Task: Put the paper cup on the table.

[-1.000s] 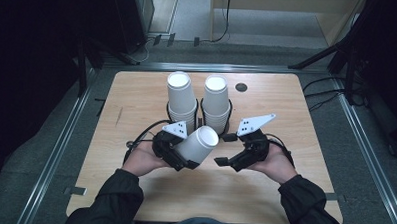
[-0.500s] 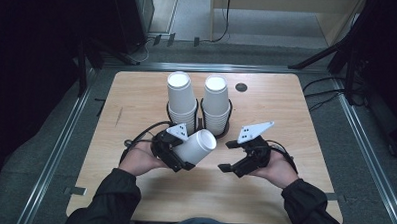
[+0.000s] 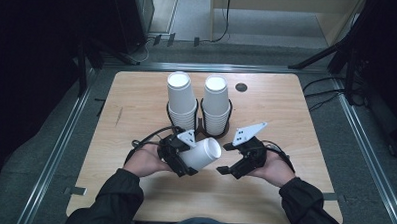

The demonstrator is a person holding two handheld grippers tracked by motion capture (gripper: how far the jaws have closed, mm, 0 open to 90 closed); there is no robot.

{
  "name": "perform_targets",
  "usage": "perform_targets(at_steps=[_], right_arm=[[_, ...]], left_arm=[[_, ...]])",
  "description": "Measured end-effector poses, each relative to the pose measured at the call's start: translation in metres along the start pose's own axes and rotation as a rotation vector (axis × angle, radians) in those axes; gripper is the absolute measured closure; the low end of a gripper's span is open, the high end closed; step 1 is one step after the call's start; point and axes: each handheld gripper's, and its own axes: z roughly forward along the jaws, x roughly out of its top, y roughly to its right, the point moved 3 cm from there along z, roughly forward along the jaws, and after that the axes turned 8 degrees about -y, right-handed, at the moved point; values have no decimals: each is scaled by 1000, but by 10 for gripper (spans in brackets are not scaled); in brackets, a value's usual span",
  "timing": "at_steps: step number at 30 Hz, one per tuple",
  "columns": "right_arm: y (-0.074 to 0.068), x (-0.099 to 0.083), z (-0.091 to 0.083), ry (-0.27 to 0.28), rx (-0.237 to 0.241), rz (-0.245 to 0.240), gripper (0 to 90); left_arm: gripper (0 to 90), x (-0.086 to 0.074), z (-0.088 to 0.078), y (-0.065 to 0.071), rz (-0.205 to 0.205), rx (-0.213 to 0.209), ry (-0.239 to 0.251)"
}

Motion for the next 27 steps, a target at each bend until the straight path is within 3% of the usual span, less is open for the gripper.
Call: perform_targets(at_steps=[10,13,19,22,27], right_arm=[[-7,3,4,-1,31,-53,165],[-10,5,5,5,47,-87,158],[-15,10,13,-21,73,-106,156],[-16,11,14,-34,75,-111,225],[-17,13,9,-32,76,-116,240]], left_arm=[[152,12,15,12,56,-56,-49],[150,13,19,14,60,-63,-62],[136,16,21,18,68,-81,-72],[127,15,21,19,86,-80,-77],[110,14,17,19,105,-59,-30]])
